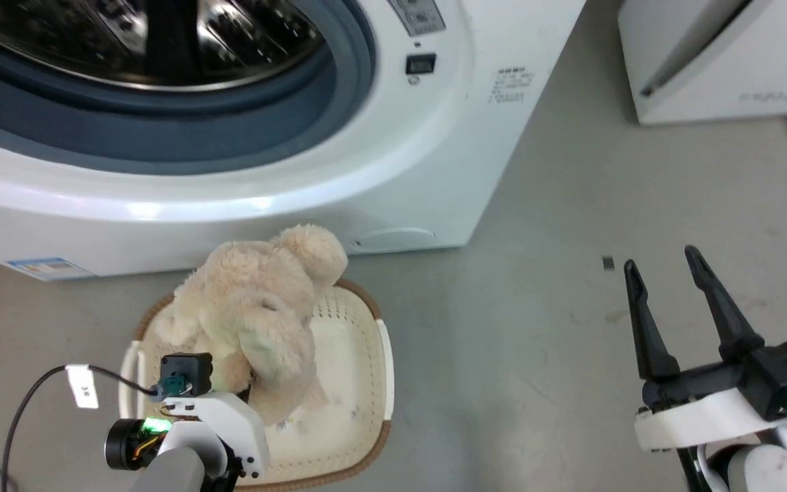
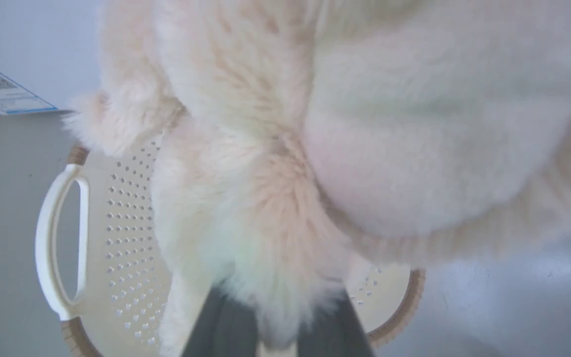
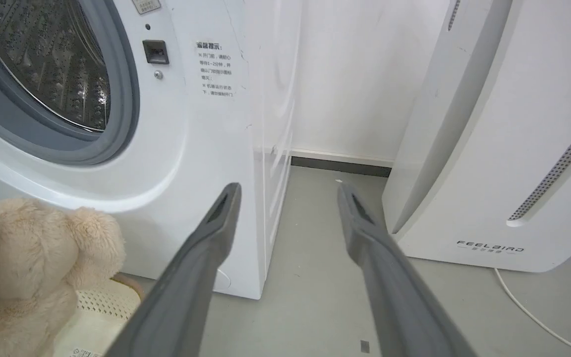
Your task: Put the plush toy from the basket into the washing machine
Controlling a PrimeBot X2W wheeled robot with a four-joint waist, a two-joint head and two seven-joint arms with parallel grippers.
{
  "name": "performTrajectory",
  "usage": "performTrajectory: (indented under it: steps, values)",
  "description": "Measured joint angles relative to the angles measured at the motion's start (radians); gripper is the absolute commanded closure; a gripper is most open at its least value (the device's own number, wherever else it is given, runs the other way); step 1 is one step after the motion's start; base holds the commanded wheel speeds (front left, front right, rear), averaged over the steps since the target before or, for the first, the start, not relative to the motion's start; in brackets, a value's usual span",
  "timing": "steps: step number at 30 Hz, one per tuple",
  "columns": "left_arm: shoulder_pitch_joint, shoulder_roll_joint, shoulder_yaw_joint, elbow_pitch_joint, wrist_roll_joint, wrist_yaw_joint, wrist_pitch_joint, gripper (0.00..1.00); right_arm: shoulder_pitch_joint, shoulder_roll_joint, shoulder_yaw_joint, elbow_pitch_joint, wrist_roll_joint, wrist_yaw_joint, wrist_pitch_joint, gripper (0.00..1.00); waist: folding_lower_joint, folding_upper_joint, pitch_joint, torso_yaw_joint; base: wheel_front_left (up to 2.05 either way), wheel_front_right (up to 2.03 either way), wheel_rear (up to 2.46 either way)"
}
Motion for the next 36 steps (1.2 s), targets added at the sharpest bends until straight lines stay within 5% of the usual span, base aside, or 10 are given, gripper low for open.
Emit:
performTrajectory:
  steps: [14, 22, 28, 36]
  values:
    - [0.291, -0.015, 0.132, -0.567, 0.083, 0.026, 0.000, 1.00, 0.079, 0.000, -0.007, 0.014, -0.012, 0.000, 0.000, 0.00, -0.0001, 0.0000, -0.172, 0.070, 0.00, 0.00, 0.00]
    - [0.328, -0.039, 0.194, -0.813, 0.132, 0.026, 0.000, 1.00, 0.084, 0.000, -0.001, 0.004, 0.003, 0.000, 0.000, 0.00, -0.0001, 0.0000, -0.170, 0.065, 0.00, 0.00, 0.00]
    - [0.196, -0.023, 0.207, -0.835, 0.132, 0.021, 0.013, 1.00, 0.075, 0.000, -0.003, -0.020, 0.006, 0.000, 0.000, 0.00, 0.0000, 0.0000, -0.104, 0.042, 0.00, 0.00, 0.00]
    - [-0.129, 0.084, 0.241, -0.801, 0.129, 0.009, 0.130, 1.00, 0.018, 0.000, -0.019, -0.060, 0.023, 0.000, 0.000, 0.00, 0.0001, 0.0000, 0.044, -0.002, 0.00, 0.00, 0.00]
